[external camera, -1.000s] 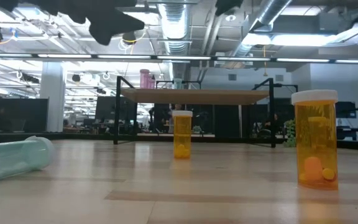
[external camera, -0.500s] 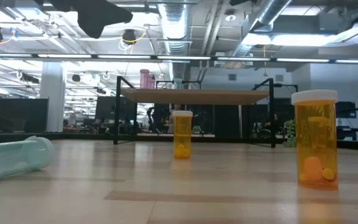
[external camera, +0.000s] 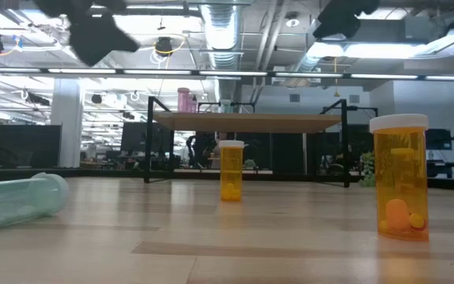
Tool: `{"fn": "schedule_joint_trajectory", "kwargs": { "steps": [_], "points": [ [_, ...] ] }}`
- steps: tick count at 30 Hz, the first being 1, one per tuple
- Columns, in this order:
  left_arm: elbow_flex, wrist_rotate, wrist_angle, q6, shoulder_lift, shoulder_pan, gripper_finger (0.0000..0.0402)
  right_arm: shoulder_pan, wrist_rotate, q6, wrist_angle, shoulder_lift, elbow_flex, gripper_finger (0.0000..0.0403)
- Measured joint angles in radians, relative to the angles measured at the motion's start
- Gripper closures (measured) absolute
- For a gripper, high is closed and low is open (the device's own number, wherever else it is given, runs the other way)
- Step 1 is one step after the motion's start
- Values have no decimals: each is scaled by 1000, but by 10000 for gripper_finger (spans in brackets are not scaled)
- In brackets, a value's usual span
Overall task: Pick and place medicine bottles onto shelf by color
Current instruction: Put the green pill bottle on the shelf aligned with the other green pill bottle
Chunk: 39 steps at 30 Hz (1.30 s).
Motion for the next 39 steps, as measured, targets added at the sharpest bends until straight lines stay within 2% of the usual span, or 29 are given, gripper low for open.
{"fn": "schedule_joint_trajectory", "kwargs": {
  "steps": [3, 8, 13, 17, 24, 28, 35, 39],
  "points": [
    [0, 8, -60, -88, 0, -37, 167, 24, 1, 16, 17, 0, -31, 175],
    [0, -47, -143, -212, 18, -125, 180, 57, 6, 23, 48, 12, -38, 175],
    [-1, -63, -144, -338, 82, -195, 186, 79, 7, 24, 65, 12, -38, 175],
    [0, 43, -133, -463, 151, -229, 184, 94, 53, 26, 66, 12, -38, 175],
    [0, 88, -73, -532, 260, -248, 157, 93, 55, 26, 88, 12, -38, 175],
    [0, 135, 0, -574, 379, -260, 134, 93, 55, 26, 103, 12, -38, 175],
    [80, 148, -14, -788, 504, -252, 122, 93, 55, 36, 107, 12, -37, 175],
    [144, 201, -50, -798, 531, -221, 128, 93, 55, 49, 109, 12, -37, 175]
  ]
}}
